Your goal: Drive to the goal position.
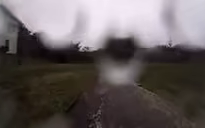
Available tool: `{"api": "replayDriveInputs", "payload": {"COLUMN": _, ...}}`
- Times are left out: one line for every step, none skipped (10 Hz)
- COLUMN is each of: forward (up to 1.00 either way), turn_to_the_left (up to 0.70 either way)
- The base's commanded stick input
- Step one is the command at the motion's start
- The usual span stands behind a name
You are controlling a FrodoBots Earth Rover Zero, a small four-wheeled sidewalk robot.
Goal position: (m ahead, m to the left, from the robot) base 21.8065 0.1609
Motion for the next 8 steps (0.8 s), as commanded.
{"api": "replayDriveInputs", "payload": {"forward": 0.70, "turn_to_the_left": 0.00}}
{"api": "replayDriveInputs", "payload": {"forward": 0.70, "turn_to_the_left": 0.00}}
{"api": "replayDriveInputs", "payload": {"forward": 0.70, "turn_to_the_left": 0.00}}
{"api": "replayDriveInputs", "payload": {"forward": 0.70, "turn_to_the_left": 0.00}}
{"api": "replayDriveInputs", "payload": {"forward": 0.70, "turn_to_the_left": 0.00}}
{"api": "replayDriveInputs", "payload": {"forward": 0.70, "turn_to_the_left": 0.00}}
{"api": "replayDriveInputs", "payload": {"forward": 0.70, "turn_to_the_left": 0.00}}
{"api": "replayDriveInputs", "payload": {"forward": 0.70, "turn_to_the_left": 0.00}}
